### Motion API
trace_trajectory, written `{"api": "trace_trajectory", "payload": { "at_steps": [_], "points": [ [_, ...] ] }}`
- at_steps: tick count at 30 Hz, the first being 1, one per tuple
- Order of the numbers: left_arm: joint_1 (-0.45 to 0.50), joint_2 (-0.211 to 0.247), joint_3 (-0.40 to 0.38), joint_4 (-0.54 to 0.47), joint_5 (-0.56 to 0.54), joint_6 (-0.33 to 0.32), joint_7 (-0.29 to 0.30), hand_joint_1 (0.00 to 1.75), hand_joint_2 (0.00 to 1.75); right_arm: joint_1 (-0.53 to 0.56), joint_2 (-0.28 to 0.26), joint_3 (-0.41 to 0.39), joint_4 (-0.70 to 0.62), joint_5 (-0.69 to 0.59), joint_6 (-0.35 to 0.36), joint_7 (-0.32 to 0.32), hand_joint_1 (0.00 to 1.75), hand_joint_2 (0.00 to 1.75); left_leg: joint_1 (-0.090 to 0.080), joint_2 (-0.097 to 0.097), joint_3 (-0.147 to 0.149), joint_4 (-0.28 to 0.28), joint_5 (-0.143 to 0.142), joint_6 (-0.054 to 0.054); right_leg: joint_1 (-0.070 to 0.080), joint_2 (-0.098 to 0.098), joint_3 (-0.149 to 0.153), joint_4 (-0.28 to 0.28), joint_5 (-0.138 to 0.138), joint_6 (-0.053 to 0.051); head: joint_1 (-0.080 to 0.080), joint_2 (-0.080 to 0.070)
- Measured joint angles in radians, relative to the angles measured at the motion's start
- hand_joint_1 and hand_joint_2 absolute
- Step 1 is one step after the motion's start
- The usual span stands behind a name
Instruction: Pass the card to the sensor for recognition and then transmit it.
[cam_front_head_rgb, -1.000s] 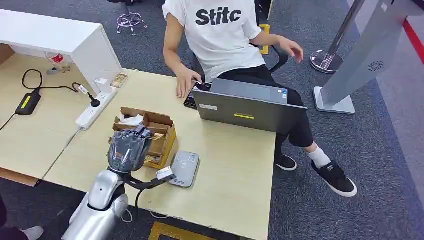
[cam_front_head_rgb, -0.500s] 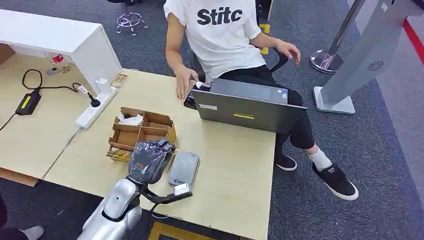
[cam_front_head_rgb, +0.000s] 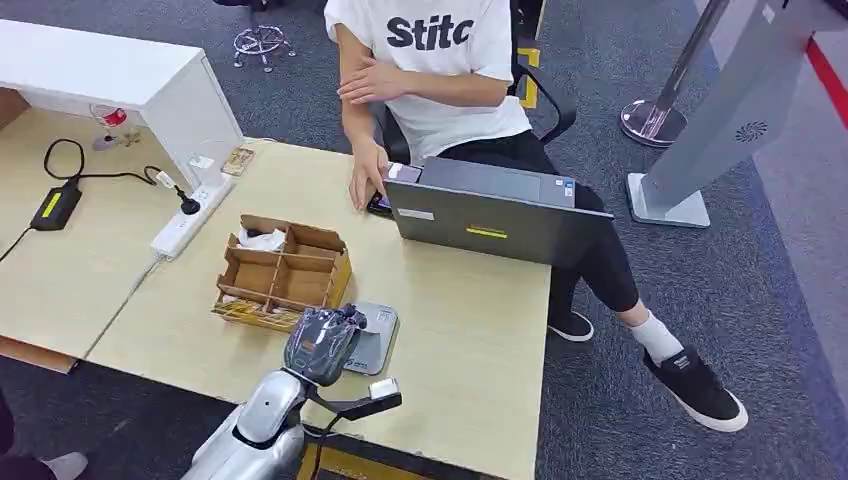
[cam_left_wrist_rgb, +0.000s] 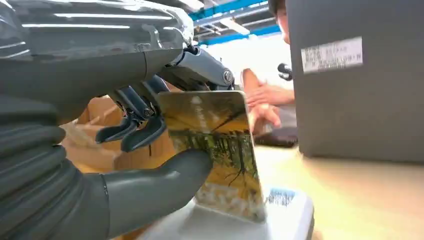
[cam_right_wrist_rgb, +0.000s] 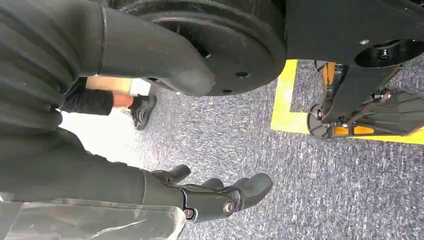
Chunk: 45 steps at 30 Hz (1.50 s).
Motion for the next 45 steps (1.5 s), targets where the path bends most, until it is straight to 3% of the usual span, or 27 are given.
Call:
{"api": "trace_trajectory", "payload": {
  "at_steps": [6,12,26,30,36,42,43,44,45],
  "points": [
    [-0.029,-0.016,-0.013,0.088,-0.034,0.038,0.005,1.75,1.75,-0.001,0.000,0.000,0.000,0.008,0.002,0.009,0.00,1.75,0.000,-0.001,0.000,0.000,0.000,0.000,0.000,0.000,0.001,0.000,0.000,0.000,0.000,0.000],
    [-0.035,-0.014,-0.018,0.106,-0.053,0.152,0.000,1.75,1.75,0.000,0.001,0.000,0.000,0.011,0.003,0.009,0.00,1.75,0.000,0.000,0.000,0.000,0.000,0.000,0.000,0.000,0.001,0.000,0.000,0.000,0.000,0.000],
    [-0.070,0.071,0.005,-0.093,-0.056,0.172,0.016,1.75,1.75,0.000,0.001,0.000,0.002,0.028,0.003,0.009,0.00,1.75,0.000,-0.001,0.000,0.000,0.000,0.000,0.000,0.000,0.000,0.001,0.000,0.000,0.000,0.000],
    [-0.084,0.090,0.053,-0.161,-0.010,0.175,-0.014,1.75,1.75,0.000,0.001,0.000,0.003,0.040,0.003,0.008,0.00,1.75,0.000,-0.001,0.000,0.000,0.000,-0.001,0.000,0.000,0.000,0.002,0.000,0.000,0.001,0.000],
    [-0.120,0.135,0.196,-0.218,0.040,0.175,-0.080,1.75,1.75,0.001,0.001,0.000,0.005,0.051,0.004,0.006,0.00,1.75,0.000,0.000,0.000,0.000,0.001,-0.001,0.000,0.000,0.000,0.003,0.000,0.000,0.000,0.000],
    [-0.087,0.141,0.287,-0.290,0.026,0.175,-0.139,1.75,1.75,0.001,0.001,0.000,0.005,0.051,0.003,0.006,0.00,1.75,0.000,0.000,0.000,0.000,0.001,-0.002,0.000,0.000,-0.001,0.003,-0.001,-0.002,0.000,0.000],
    [-0.077,0.139,0.296,-0.305,0.026,0.175,-0.145,1.54,1.75,0.001,0.001,0.000,0.005,0.050,0.003,0.006,0.00,1.75,0.000,0.000,0.000,0.000,0.001,-0.002,0.000,0.000,-0.001,0.003,-0.001,-0.002,0.000,0.000],
    [-0.069,0.137,0.303,-0.315,0.024,0.175,-0.148,0.00,1.75,0.001,0.001,0.000,0.005,0.050,0.003,0.006,0.00,1.75,0.000,0.000,0.000,0.000,0.001,-0.002,0.000,0.000,-0.001,0.003,-0.001,-0.002,0.000,0.000],
    [-0.059,0.135,0.308,-0.327,0.023,0.175,-0.148,0.00,1.75,0.001,0.001,0.000,0.005,0.049,0.003,0.006,0.00,1.75,0.000,0.000,0.000,0.000,0.001,-0.002,0.000,0.000,-0.001,0.003,-0.001,-0.002,0.000,0.000]
  ]
}}
